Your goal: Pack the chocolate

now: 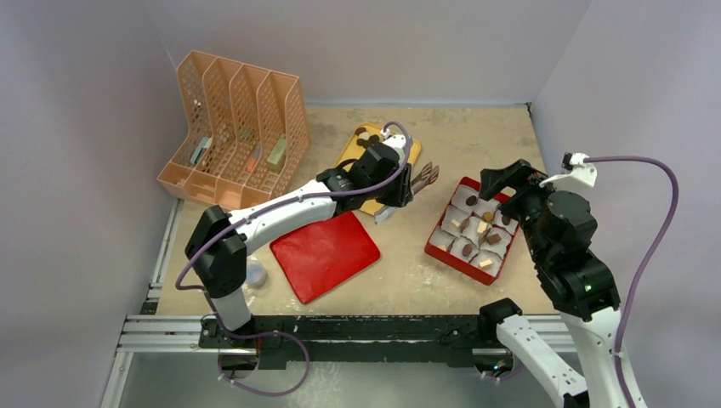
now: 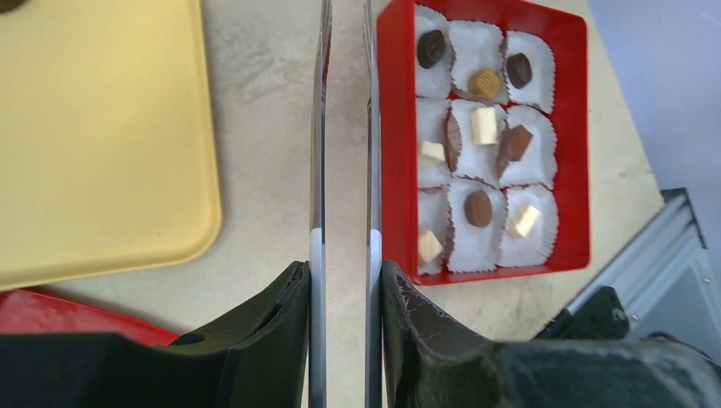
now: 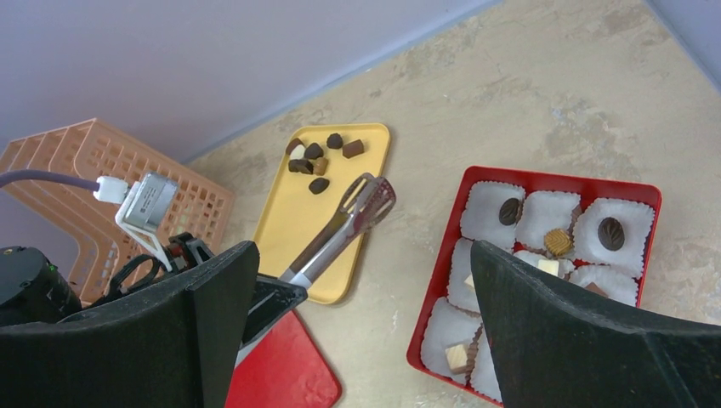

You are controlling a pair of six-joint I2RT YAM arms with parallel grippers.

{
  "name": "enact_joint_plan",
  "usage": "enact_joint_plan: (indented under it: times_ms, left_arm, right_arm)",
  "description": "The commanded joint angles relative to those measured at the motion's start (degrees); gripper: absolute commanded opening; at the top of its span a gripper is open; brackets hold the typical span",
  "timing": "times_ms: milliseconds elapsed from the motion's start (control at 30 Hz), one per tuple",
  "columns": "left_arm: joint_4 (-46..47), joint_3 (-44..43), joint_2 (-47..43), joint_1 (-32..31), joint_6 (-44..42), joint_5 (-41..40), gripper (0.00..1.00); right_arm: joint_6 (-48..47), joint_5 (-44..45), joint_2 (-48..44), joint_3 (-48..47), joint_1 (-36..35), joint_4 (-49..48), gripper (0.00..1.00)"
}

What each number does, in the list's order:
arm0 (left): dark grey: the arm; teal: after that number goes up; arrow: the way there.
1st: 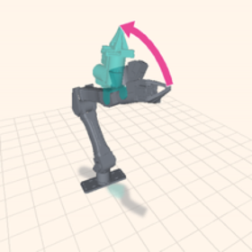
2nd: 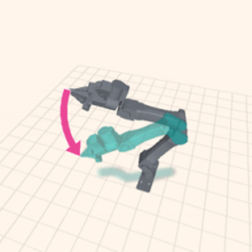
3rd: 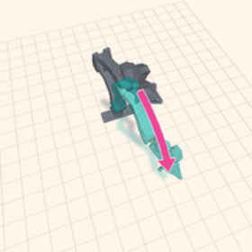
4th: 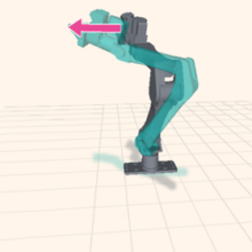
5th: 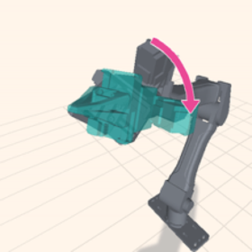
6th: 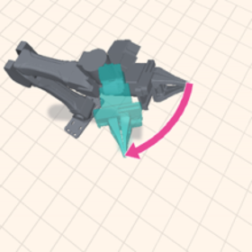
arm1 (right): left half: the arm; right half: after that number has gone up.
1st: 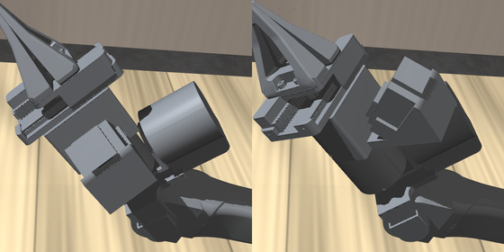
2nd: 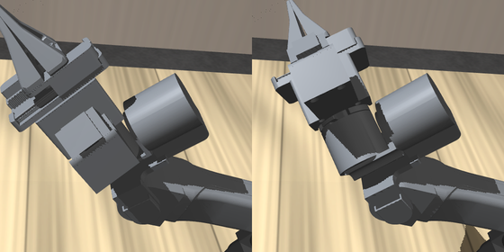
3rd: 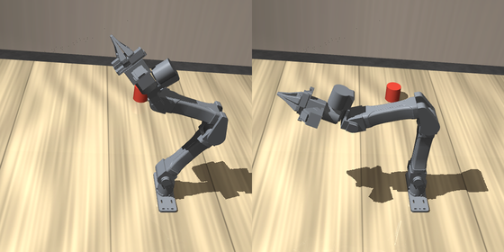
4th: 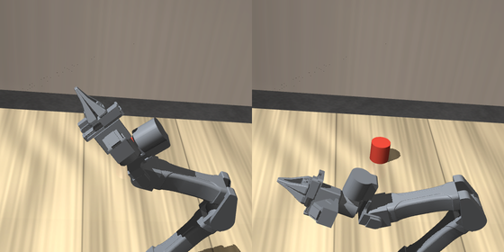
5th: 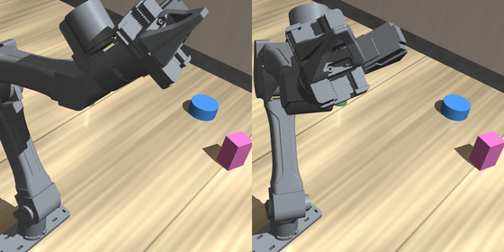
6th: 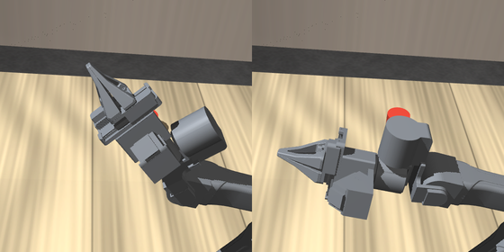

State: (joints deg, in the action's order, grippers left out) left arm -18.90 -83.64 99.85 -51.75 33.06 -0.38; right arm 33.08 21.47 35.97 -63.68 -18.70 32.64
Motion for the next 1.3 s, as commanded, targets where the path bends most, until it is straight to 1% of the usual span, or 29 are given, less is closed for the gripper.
enact_joint_plan:
  times_ms: [0, 200, 300, 600, 833, 1067, 1267]
  left_arm:
    - [6.6, -0.5, 0.7, -0.2, -3.0, -7.2, 0.31]
    - [9.0, -3.2, 6.6, -0.2, -6.2, -10.8, 0.33]
    - [9.1, -6.3, 10.3, -0.1, -7.5, -12.5, 0.34]
    - [18.0, -11.7, 20.1, -0.1, -9.3, -14.7, 0.34]
    - [17.2, -19.3, 30.2, 0.0, -10.0, -14.8, 0.35]
    - [16.5, -21.8, 32.7, 0.0, -10.7, -15.0, 0.41]
    - [15.1, -21.3, 32.0, 0.3, -9.7, -13.4, 0.52]
  right_arm:
    - [0.6, 0.3, -0.2, -1.7, -0.1, -2.4, 0.96]
    - [0.3, 0.2, -0.1, -2.0, -0.1, -2.2, 0.96]
    - [0.3, 0.2, -0.2, -2.0, -0.1, -2.3, 0.96]
    - [0.2, 0.1, -0.3, -2.0, -0.1, -2.1, 0.96]
    - [0.1, -0.2, -1.2, -2.2, -0.1, -0.6, 0.96]
    - [0.0, 0.2, -2.1, -1.5, -0.1, 0.3, 0.96]
    - [0.2, 0.0, -2.2, -1.2, -0.1, 0.0, 0.96]
